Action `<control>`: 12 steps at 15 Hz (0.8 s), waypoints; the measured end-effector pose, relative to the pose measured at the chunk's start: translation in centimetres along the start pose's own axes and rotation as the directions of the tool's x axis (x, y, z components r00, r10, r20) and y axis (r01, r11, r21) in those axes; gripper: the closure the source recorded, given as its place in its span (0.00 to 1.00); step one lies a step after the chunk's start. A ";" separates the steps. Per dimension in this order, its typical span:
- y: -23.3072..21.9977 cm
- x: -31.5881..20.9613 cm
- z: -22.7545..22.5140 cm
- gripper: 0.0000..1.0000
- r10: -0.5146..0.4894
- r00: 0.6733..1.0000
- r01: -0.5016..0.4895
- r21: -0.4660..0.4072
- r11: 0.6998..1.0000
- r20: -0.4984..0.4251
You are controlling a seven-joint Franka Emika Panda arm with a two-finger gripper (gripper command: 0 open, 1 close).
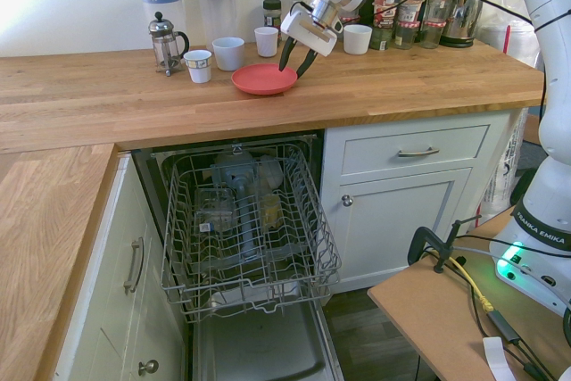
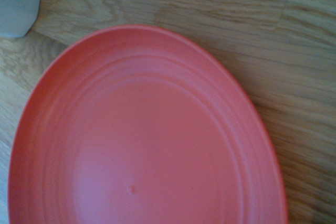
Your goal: Put the plate in the dishwasher
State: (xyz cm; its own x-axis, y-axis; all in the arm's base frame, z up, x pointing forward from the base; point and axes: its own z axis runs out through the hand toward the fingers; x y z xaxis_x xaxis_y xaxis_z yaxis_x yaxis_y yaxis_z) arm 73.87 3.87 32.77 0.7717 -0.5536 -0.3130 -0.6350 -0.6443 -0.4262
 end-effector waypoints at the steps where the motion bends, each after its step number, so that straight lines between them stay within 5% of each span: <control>1: 0.0 0.1 0.2 1.00 -0.002 1.000 0.002 0.000 1.000 0.005; 12: 0.4 0.7 1.5 1.00 -0.023 0.999 0.023 0.008 1.000 0.038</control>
State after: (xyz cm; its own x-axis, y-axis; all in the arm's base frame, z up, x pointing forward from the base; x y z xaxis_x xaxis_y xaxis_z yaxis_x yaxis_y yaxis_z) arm 74.17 3.97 31.13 0.7869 -0.5180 -0.3352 -0.6170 -0.6524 -0.4402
